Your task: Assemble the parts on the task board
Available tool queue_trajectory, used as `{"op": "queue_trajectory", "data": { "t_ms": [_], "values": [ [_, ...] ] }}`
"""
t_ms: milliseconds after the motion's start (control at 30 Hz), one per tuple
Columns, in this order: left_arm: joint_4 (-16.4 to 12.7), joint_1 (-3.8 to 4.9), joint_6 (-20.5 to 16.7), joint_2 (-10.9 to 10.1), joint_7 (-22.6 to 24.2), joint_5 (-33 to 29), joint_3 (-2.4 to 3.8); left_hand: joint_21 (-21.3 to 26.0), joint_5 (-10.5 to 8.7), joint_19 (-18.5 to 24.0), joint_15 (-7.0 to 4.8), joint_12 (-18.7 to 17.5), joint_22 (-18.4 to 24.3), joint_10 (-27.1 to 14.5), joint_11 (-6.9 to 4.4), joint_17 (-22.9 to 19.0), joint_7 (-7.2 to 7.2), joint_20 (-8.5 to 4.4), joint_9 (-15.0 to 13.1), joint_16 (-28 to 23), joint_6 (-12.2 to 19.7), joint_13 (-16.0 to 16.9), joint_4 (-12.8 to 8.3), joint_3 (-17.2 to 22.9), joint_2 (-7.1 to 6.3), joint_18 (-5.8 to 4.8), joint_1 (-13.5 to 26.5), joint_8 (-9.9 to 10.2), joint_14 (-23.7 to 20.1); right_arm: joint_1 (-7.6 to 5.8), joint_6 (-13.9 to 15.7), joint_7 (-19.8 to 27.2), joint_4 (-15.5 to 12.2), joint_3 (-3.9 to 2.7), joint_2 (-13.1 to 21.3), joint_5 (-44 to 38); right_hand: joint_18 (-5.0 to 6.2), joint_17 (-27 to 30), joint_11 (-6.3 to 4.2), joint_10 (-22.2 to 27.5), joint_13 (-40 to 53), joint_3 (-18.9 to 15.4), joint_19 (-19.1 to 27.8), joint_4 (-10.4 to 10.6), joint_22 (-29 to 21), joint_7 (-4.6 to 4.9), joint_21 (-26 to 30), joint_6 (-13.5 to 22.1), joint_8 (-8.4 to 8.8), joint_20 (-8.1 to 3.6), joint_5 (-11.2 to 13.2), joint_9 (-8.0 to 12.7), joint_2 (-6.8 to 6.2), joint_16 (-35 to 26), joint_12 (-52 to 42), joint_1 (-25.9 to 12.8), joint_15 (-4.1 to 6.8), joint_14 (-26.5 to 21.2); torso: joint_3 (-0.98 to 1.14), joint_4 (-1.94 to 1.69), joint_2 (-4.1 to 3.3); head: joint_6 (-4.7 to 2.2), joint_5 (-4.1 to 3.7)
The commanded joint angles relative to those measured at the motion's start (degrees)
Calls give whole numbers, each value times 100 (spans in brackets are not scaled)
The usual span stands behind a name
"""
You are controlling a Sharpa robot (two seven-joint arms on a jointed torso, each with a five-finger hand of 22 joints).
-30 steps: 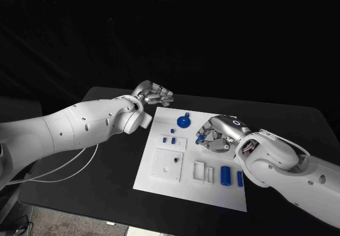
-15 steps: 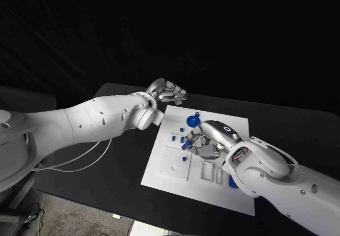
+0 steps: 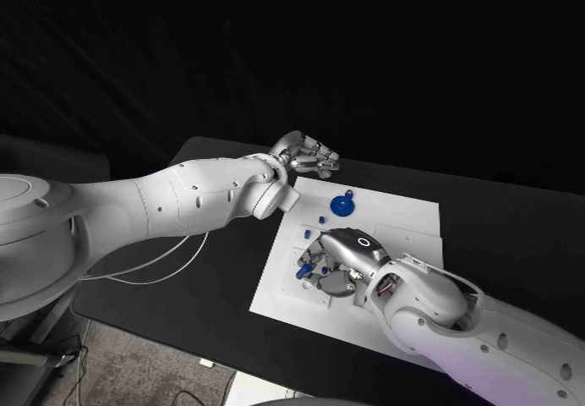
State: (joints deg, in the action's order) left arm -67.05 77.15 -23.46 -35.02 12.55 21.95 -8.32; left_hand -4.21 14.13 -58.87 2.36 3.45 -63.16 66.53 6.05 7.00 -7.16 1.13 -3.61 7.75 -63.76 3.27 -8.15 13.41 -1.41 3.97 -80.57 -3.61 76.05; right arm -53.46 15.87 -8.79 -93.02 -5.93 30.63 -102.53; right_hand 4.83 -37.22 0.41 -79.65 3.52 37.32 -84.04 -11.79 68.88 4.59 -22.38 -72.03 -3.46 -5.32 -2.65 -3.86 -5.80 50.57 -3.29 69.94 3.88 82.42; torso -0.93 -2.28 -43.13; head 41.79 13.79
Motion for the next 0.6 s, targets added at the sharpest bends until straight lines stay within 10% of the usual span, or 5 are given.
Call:
{"op": "queue_trajectory", "data": {
  "t_ms": [33,600],
  "values": [
    [-6,7,93,24,26,-49,4,34,-27,19,20,-2,5,-28,4,-6,-28,25,-7,36,13,3,31,3,22,-24,18,-4,-38,4,-220,24,71,54,-58,-387,114,-11,11,-20,7,0,-224,-45,6,-45,-14,-106,-24,-40,-16,-10,70,-24,-22,20,45,-10,1,8,-2,23,19],
    [-38,8,96,-7,11,-50,3,35,-27,15,21,-2,40,-31,4,-5,-27,28,-7,36,16,3,39,2,19,-22,28,-4,-39,5,-392,-213,212,186,-125,-670,117,-20,9,-27,8,2,-226,-78,20,-47,-52,-113,-24,-40,-16,-8,80,-24,-22,2,46,-6,10,23,3,71,31]
  ]
}}
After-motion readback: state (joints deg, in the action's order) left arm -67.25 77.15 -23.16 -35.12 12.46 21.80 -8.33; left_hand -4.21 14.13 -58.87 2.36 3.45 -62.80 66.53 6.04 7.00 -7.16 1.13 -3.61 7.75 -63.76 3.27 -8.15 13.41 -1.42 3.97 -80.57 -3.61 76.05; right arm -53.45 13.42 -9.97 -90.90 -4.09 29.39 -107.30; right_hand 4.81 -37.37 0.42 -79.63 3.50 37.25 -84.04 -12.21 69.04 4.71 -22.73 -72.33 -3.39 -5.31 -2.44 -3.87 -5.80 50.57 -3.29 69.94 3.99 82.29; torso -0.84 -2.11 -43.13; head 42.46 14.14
